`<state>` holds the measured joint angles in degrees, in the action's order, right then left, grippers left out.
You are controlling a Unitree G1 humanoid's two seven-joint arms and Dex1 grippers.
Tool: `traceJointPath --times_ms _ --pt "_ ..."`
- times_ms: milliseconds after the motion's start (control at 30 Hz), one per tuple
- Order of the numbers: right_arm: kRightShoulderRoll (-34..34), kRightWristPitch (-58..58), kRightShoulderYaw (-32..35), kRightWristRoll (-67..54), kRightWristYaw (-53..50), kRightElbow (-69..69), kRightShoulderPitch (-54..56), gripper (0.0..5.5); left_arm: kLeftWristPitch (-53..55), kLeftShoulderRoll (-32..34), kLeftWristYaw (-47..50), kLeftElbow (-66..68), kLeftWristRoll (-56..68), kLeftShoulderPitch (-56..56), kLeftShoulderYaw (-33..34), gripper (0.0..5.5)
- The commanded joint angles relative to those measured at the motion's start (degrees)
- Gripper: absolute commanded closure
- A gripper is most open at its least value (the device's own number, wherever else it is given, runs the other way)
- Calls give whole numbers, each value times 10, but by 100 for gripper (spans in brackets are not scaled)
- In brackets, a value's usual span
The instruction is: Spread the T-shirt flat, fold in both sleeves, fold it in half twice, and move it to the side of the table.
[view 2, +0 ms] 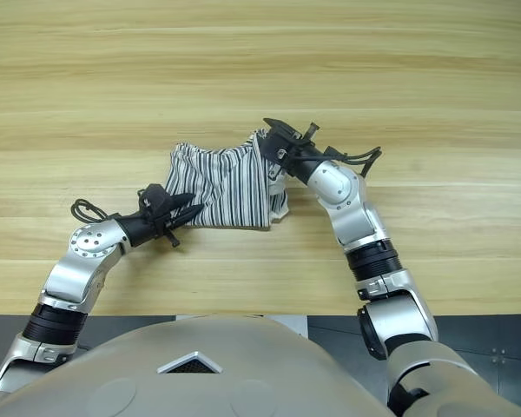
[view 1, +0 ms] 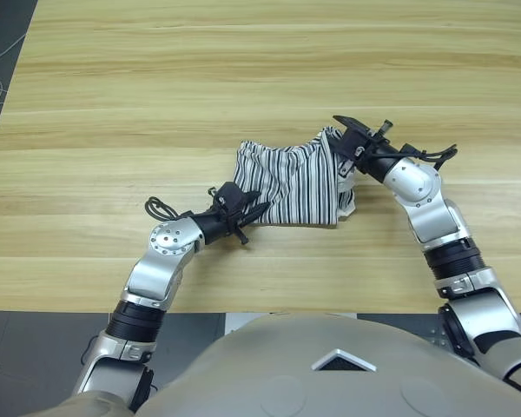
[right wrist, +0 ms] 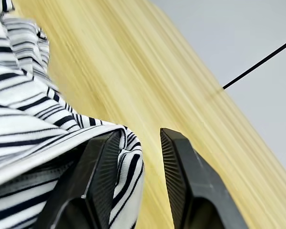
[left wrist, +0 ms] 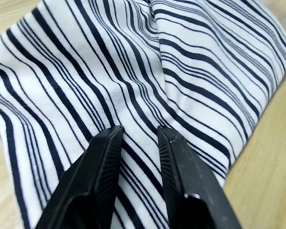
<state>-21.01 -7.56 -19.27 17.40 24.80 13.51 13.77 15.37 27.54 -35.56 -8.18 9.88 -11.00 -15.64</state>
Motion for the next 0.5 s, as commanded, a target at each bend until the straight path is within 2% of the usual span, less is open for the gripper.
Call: traceJointPath --times_ms 33,167,367,500 --pt "-21 15 -2 19 11 10 3 392 35 9 -1 22 -22 -35 -20 410" --pt "-33 30 7 10 37 -12 7 392 36 9 0 21 -22 -36 -19 410" --pt "-53 72 47 -87 140 -61 30 392 33 8 3 24 -22 -37 -19 410" --pt "-89 102 59 -128 214 -79 48 392 34 6 4 23 -22 -37 -19 410"
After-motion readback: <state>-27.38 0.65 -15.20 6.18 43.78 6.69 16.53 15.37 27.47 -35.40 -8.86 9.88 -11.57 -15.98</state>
